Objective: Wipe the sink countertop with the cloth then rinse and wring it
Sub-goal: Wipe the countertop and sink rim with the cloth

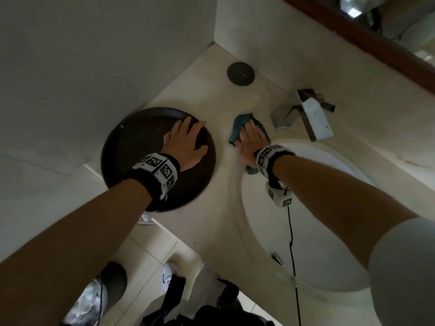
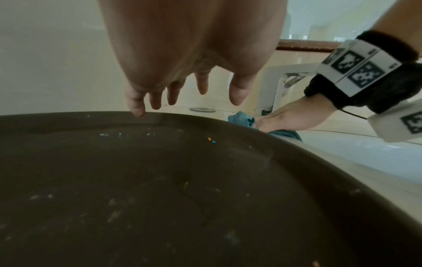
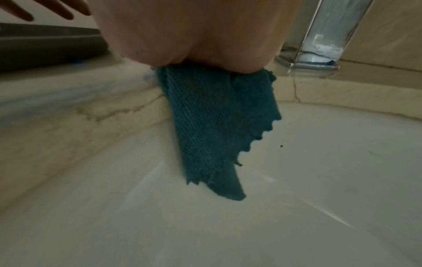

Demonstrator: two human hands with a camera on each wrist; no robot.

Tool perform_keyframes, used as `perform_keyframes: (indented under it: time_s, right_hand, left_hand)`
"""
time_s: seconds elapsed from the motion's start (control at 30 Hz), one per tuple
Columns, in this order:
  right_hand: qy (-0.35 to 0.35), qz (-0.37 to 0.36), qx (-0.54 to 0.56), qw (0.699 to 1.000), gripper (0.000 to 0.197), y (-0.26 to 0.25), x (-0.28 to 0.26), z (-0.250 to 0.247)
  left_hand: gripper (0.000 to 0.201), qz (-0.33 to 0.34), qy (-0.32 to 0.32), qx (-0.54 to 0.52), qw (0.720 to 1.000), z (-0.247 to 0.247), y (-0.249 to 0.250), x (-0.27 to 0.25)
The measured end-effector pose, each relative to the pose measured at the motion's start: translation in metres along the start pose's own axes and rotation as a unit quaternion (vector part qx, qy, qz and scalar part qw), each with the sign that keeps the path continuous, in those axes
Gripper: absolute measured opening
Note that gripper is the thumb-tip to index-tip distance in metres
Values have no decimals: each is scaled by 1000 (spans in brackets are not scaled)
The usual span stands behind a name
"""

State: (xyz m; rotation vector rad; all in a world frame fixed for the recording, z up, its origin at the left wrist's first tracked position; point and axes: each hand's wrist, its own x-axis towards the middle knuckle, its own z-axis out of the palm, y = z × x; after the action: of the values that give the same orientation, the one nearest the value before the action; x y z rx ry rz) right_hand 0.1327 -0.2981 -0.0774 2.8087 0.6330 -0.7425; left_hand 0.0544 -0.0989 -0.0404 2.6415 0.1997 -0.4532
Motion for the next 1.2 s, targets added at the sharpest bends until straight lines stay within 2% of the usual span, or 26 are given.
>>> perform_keyframes:
  time_s: [0.13,0.23,0.57,0.7,0.8,0.97,1.07,1.2]
  right_hand:
    - [9,1,15,1000,59,0,1,1]
    - [7,-12,22,1000,60,-7,-21,10]
    - [-6,-66,68,995,63,-52,-158,93]
    - [-9,-85,38,996,83,-46,-213,120]
    - [-8,-91,20,996,84,-41,-239,132]
    - [13,-95,48,994,77,-40,-227,127]
    - [28,-100,74,992,78,-44,-199,115]
    - [45,-96,69,992,66,-44,-144,92]
  left_hand:
    - [66,1,-1,-5,1000,1,0,-5]
    - [67,12,-3,-3,1000,5,0,-19]
    - [67,81,-2,24,996,26,8,-76]
    - [67,99,-13,38,994,35,13,-90]
    - [68,111,-21,34,993,37,15,-93]
    - [67,109,-13,24,994,33,19,-84]
    - [66,102,-9,32,994,33,22,-70]
    - [63,86,9,30,996,28,28,-48]
